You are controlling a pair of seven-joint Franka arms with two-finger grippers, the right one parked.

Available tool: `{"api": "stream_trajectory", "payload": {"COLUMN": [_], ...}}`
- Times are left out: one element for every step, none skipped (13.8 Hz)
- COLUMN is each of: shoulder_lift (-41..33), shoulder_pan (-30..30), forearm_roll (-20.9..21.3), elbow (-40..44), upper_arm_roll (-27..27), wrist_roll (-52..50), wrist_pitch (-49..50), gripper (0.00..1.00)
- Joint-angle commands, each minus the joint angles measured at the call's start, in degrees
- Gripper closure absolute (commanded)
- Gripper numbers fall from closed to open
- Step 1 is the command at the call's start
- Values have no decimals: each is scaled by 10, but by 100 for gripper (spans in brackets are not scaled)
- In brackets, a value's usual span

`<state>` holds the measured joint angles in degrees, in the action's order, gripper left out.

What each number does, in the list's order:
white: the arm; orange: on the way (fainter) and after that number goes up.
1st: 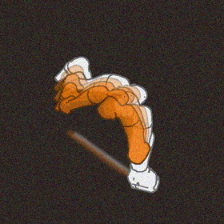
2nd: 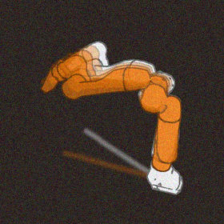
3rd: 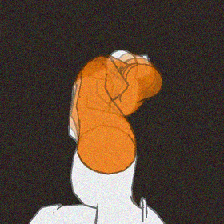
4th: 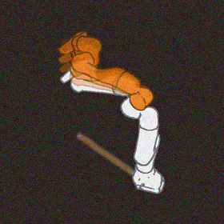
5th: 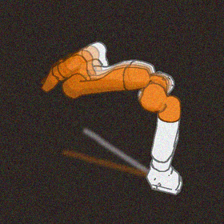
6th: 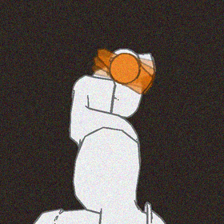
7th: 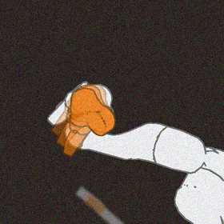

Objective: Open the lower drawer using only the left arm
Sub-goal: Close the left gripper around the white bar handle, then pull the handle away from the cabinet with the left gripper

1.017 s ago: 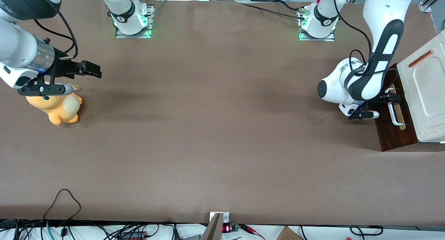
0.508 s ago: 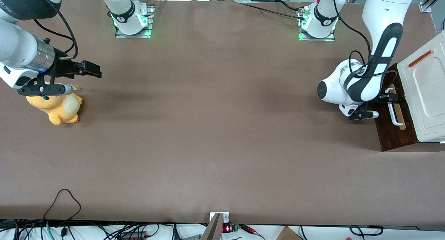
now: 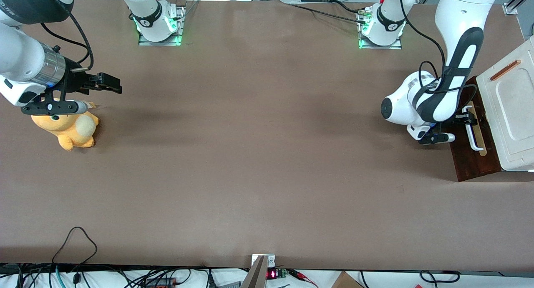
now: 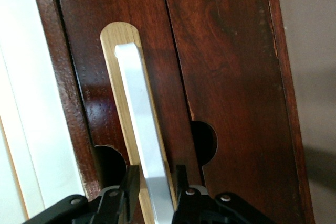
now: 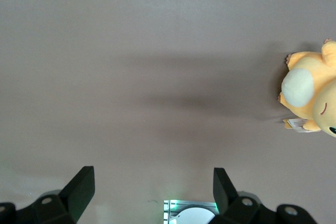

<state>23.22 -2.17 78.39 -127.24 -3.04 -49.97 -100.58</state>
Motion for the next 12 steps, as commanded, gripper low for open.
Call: {"api": "stream_trajectory", "payload": {"shoulder_lift": [3, 3, 3, 4, 5, 5, 5, 4, 2, 1, -1, -4], "shoulder_pan": [-4, -5, -9, -13, -18, -22, -27, -30, -33, -34, -34, -34], "forearm_roll": [12, 11, 7, 6, 5, 5, 4, 4, 4, 3, 1, -10], "elbow": [5, 6, 6, 8, 9, 9, 10, 10, 15, 17, 17, 20], "upper_arm_roll": [0, 0, 0, 0, -1, -1, -1, -1, -2, -2, -4, -7], "wrist_roll": [-11, -12, -14, -15, -14, -14, -14, -14, -10, -8, -8, -8], "wrist_pitch": [7, 7, 6, 6, 6, 6, 6, 6, 7, 7, 7, 7], "gripper": [79, 84, 88, 92, 95, 98, 99, 100, 100, 100, 100, 100]}}
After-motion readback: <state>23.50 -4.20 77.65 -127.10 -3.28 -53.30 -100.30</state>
